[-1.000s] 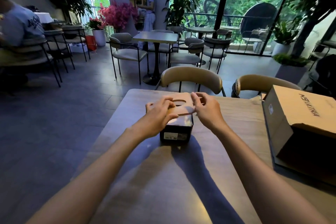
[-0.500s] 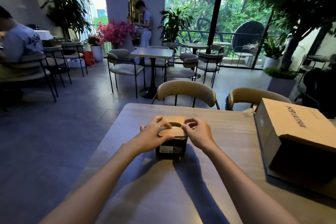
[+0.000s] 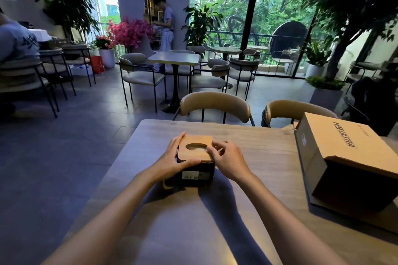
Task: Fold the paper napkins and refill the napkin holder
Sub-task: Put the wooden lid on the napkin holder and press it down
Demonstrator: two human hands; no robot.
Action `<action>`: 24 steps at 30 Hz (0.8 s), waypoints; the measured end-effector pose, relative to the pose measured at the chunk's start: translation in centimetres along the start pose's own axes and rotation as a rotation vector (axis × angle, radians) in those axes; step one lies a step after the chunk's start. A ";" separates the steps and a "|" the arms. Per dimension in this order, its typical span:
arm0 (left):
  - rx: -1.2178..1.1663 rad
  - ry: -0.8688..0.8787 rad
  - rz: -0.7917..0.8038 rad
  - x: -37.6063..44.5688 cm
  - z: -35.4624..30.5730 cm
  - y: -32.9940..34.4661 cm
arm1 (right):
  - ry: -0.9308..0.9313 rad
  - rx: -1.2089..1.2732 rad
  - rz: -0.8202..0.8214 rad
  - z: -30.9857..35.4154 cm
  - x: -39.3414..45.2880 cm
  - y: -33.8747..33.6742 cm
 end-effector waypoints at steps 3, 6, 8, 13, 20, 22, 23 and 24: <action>0.022 0.014 0.032 0.1 0.0 0.2 | -0.054 -0.126 -0.009 0.8 -0.3 0.6; 0.091 0.026 0.041 0.1 -0.3 -0.1 | -0.042 -0.113 -0.009 0.8 -0.3 0.5; 0.148 0.036 0.023 0.1 -0.5 -0.6 | -0.012 -0.065 -0.004 0.7 0.0 0.1; 0.173 0.067 -0.010 0.0 -1.1 -1.1 | -0.083 -0.146 0.128 1.9 0.5 1.2; 0.228 0.076 -0.062 -0.1 -1.7 -1.9 | -0.151 -0.319 0.156 3.0 0.2 1.3; 0.283 0.076 -0.079 -0.1 -2.1 -2.2 | -0.120 -0.362 0.186 3.3 0.9 0.9; 0.309 0.080 -0.082 -0.1 -2.4 -2.3 | -0.099 -0.381 0.197 3.4 1.2 0.6; 0.326 0.081 -0.085 -0.2 -2.6 -2.4 | -0.085 -0.406 0.206 3.5 1.5 0.5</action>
Point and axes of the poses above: each hand's wrist, its own x-axis towards the middle knuckle, its own y-axis out of the palm, z = x × y, the point moved 10 cm from there along x, towards the middle knuckle, and after that the axes turned 10 degrees about z, right-handed, at the moved point
